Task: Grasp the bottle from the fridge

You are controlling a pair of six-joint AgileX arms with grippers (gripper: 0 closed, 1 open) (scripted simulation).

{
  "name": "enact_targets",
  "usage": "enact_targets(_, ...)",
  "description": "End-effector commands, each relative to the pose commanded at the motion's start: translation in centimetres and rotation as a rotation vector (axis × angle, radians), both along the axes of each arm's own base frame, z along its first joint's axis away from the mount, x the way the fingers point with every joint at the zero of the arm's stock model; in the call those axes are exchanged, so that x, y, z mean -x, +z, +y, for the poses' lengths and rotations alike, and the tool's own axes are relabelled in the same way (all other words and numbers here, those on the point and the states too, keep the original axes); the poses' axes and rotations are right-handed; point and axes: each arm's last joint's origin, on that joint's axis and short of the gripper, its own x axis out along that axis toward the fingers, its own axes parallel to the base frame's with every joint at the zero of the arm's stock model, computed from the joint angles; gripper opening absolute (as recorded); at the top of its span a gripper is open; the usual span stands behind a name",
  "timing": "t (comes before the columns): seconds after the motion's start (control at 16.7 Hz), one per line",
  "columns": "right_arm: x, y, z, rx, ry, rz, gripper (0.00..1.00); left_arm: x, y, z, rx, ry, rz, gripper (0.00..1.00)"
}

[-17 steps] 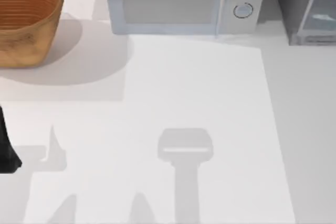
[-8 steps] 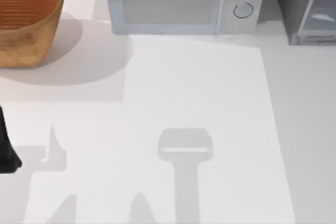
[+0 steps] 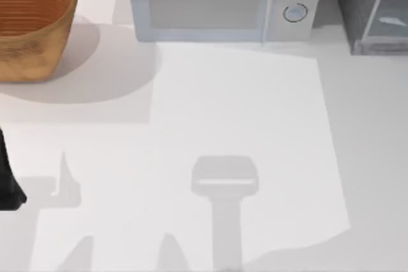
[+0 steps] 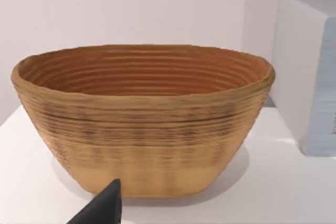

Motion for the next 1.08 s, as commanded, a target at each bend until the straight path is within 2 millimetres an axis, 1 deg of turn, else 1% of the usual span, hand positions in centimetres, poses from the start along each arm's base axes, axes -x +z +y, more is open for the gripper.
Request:
enact_targets(0.18,0.1,0.1,-0.2,0.001,-0.003,-0.004,1.0,0.0,0.0,0.0,0.0,0.0,0.0,1.0)
enact_targets(0.3,-0.3,0.0,-0.1,0.0,-0.001,0.002,1.0,0.0,0.0,0.0,0.0,0.0,0.0,1.0)
enact_targets(0.42,-1.6,-0.2,-0.2,-0.001,0.0,0.004,1.0,0.0,0.0,0.0,0.0,0.0,0.0,1.0)
enact_targets(0.6,-4.3,0.0,-0.2,0.002,0.0,-0.006,1.0,0.0,0.0,0.0,0.0,0.0,0.0,1.0)
enact_targets(0.72,-5.6,0.1,-0.1,0.001,0.0,-0.004,1.0,0.0,0.0,0.0,0.0,0.0,0.0,1.0)
enact_targets(0.84,-6.0,0.0,-0.1,0.0,0.0,0.0,1.0,0.0,0.0,0.0,0.0,0.0,0.0,1.0)
enact_targets(1.02,-6.0,0.0,-0.1,0.0,0.0,0.0,1.0,0.0,0.0,0.0,0.0,0.0,0.0,1.0)
enact_targets(1.08,-6.0,0.0,-0.1,0.0,0.0,0.0,0.92,0.0,0.0,0.0,0.0,0.0,0.0,1.0)
